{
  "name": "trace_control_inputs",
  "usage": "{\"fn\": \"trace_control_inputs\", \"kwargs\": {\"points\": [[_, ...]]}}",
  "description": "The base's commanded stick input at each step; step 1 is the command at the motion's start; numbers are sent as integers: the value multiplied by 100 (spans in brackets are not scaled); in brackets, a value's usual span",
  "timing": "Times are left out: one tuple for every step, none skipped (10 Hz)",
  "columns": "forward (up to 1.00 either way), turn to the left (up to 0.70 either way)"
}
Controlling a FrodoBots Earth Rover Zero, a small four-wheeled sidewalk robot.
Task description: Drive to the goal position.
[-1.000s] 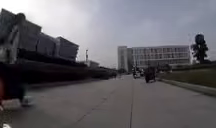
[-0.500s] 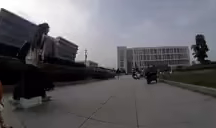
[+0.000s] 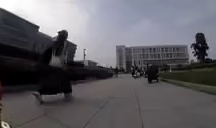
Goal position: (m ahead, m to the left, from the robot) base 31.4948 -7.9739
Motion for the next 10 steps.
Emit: {"fn": "trace_control_inputs", "kwargs": {"points": [[70, 0], [70, 0], [70, 0], [70, 0], [70, 0], [70, 0], [70, 0], [70, 0], [70, 0], [70, 0]]}}
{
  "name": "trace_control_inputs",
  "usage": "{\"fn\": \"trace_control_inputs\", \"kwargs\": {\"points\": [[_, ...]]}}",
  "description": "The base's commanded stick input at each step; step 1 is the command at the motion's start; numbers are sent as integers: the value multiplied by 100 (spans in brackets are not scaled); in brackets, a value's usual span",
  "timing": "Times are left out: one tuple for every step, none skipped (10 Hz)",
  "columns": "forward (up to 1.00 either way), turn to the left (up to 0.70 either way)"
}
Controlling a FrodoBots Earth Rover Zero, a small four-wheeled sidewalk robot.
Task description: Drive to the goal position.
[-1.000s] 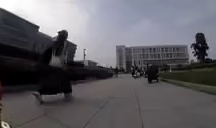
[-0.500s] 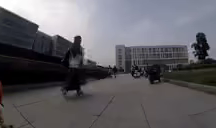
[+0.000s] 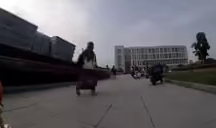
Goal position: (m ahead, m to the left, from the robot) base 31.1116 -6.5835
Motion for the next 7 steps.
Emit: {"fn": "trace_control_inputs", "kwargs": {"points": [[70, 0], [70, 0], [70, 0], [70, 0], [70, 0], [70, 0], [70, 0]]}}
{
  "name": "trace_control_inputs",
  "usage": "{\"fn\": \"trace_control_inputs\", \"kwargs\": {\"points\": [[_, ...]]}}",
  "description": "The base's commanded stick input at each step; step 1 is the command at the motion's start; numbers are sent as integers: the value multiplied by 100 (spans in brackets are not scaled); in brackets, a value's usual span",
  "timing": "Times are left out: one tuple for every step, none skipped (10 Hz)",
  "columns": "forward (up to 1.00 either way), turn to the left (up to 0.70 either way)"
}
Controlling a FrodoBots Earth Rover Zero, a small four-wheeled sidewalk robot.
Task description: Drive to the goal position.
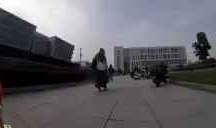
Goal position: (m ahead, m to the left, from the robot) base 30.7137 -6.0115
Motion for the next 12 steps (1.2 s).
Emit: {"fn": "trace_control_inputs", "kwargs": {"points": [[70, 0], [70, 0], [70, 0], [70, 0], [70, 0], [70, 0], [70, 0], [70, 0], [70, 0], [70, 0], [70, 0], [70, 0]]}}
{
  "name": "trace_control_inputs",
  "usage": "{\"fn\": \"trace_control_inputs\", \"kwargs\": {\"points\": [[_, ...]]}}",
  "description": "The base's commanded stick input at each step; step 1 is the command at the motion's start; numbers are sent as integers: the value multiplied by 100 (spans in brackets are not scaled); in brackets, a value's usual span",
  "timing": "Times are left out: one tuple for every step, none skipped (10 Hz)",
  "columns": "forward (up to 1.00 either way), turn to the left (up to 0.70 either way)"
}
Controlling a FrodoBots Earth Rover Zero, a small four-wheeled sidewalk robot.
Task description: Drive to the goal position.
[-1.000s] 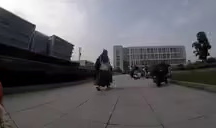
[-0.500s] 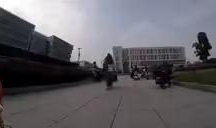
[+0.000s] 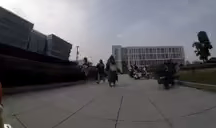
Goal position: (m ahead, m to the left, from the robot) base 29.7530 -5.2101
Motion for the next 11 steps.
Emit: {"fn": "trace_control_inputs", "kwargs": {"points": [[70, 0], [70, 0], [70, 0], [70, 0], [70, 0], [70, 0], [70, 0], [70, 0], [70, 0], [70, 0], [70, 0]]}}
